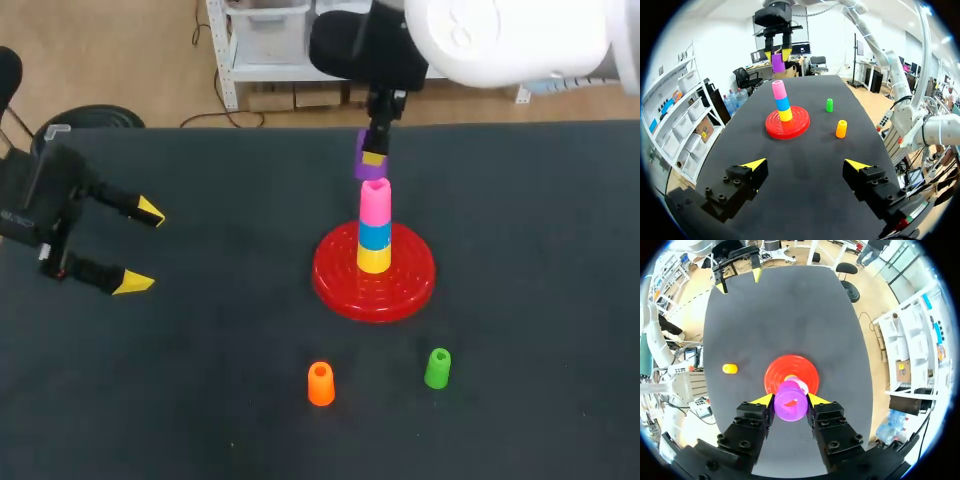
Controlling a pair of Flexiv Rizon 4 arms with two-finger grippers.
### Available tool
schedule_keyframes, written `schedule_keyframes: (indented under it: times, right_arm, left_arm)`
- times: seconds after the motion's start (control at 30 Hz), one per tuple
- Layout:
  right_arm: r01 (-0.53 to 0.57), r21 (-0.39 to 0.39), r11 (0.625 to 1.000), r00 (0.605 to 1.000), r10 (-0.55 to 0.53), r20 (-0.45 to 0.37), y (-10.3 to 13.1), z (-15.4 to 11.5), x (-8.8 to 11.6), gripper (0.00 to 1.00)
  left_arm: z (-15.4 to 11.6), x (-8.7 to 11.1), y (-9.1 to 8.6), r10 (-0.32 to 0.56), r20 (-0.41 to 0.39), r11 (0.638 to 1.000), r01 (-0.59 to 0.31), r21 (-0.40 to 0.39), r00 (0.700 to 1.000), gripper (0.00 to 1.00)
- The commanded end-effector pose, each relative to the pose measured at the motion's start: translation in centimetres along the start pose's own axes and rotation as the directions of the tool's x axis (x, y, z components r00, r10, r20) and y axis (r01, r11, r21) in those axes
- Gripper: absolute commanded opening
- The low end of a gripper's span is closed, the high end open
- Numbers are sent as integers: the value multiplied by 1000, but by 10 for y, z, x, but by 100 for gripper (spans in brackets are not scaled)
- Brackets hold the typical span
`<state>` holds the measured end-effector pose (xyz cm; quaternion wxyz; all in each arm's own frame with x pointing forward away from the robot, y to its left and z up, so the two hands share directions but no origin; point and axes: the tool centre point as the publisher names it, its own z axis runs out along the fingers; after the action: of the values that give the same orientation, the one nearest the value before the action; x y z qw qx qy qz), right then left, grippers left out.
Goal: Pick up and stack the cylinders on the red base in this order: pink,purple,orange,green
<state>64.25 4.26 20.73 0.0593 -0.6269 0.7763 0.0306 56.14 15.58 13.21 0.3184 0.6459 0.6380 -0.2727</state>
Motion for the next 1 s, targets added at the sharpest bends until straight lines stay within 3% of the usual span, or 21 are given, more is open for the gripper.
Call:
schedule_keyframes:
  times: [0.03,1.0]
  right_arm:
    - [-6,-6,1000,1000,6,6,-2,7,4,0]
    - [-18,-36,999,1000,17,-11,-7,28,8,0]
  left_arm:
    - [1,1,0,2,2,1000,-2,-2,1000,100]
    - [1,1,0,2,2,1000,-2,-2,1000,100]
